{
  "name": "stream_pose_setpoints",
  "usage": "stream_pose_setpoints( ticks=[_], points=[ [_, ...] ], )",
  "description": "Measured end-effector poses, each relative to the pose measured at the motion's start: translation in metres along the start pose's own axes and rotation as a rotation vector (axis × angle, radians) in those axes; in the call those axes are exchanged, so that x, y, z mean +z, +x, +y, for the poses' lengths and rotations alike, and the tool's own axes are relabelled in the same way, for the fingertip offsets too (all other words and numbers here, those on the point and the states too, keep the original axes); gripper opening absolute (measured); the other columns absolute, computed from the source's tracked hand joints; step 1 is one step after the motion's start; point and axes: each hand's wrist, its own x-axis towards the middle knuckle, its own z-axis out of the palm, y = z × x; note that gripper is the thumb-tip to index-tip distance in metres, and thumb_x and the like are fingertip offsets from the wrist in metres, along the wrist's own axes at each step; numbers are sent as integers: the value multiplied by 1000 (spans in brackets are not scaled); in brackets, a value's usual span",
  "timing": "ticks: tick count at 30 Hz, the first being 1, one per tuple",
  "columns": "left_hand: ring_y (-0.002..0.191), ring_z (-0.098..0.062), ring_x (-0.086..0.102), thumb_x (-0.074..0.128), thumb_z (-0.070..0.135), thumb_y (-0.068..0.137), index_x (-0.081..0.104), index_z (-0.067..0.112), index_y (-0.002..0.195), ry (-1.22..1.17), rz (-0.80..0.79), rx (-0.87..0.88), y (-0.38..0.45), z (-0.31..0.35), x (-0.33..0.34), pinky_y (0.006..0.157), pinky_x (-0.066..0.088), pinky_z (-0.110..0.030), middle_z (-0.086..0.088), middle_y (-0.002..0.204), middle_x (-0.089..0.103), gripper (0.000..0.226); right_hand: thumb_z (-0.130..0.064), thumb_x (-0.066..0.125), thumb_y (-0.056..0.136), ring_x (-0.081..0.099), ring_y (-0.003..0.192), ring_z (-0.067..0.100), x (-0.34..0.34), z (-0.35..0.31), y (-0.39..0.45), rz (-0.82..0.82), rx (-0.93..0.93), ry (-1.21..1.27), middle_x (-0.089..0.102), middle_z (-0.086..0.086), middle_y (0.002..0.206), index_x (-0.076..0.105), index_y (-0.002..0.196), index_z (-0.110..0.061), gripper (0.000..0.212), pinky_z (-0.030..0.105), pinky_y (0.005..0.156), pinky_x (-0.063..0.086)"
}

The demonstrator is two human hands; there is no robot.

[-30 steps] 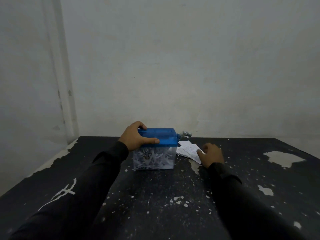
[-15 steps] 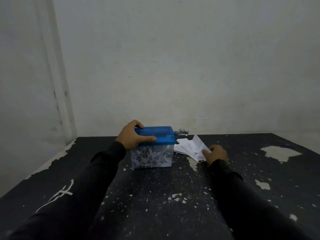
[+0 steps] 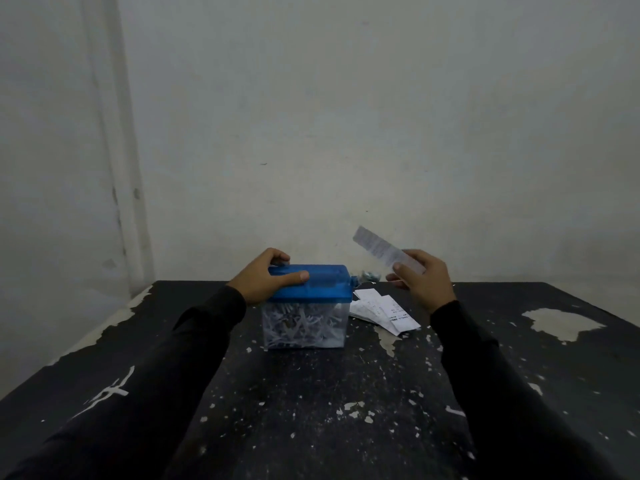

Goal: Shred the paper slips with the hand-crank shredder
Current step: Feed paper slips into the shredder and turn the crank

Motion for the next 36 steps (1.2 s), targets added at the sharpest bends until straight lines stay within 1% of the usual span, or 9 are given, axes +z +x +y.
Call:
stream_pose_setpoints(
  ticks=[7,10,13,18,21,27,30,33,36],
  points=[
    [123,-18,55,65,16,99,57,21,134,-75,69,52,8,12,-7,111,43,-38,-2,129,62,36,4,72,86,70,64,21,27,-54,30,-203,-173,-236,71,13,91,67,107,-6,23,29,57,58],
    [112,-16,58,66,4,95,60,17,133,-66,114,114,10,25,-7,101,49,-34,0,120,66,41,1,72,86,69,63,15,49,-67,40,-319,-198,-381,71,11,95,67,103,-9,20,23,55,55],
    [108,-15,58,73,12,90,62,23,132,-6,91,123,13,30,-7,90,50,-31,5,114,67,45,1,72,86,67,64,13,71,-77,49,-405,-230,-488,70,13,99,66,104,-4,20,16,52,50],
    [89,-15,68,73,18,93,75,20,100,77,96,147,16,15,-7,75,51,-25,0,94,74,8,1,75,84,68,60,13,95,-88,55,-479,-217,-530,71,11,94,66,105,-6,24,17,50,50],
    [85,-11,69,72,16,94,74,13,95,26,153,124,15,7,-5,72,52,-21,0,93,73,4,-4,74,87,71,65,15,102,-91,55,-492,-213,-478,73,9,93,64,107,-9,23,20,53,52],
    [83,-12,69,72,15,94,73,7,91,-16,240,104,13,-5,-2,68,52,-13,-6,93,74,9,-41,72,91,70,79,18,75,-83,51,-412,-191,-521,72,1,99,67,107,-17,30,26,63,52],
    [82,-12,68,71,16,95,72,9,90,-44,276,104,10,-7,3,68,52,-13,-5,93,73,9,-59,64,91,71,83,19,44,-72,33,-407,-133,-364,76,0,94,72,100,-17,43,29,66,55],
    [81,-16,69,70,16,96,73,8,91,-51,314,116,9,-10,8,71,53,-22,-7,92,74,10,-45,74,87,72,93,20,17,-47,15,-488,-68,-129,77,4,103,72,105,-18,33,30,75,58],
    [75,-10,65,68,14,97,71,9,88,-37,367,145,6,-8,13,64,49,-13,-4,87,72,11,-23,84,78,72,101,28,7,-22,2,-534,-21,-13,75,12,110,71,111,-10,38,32,82,59]
  ],
)
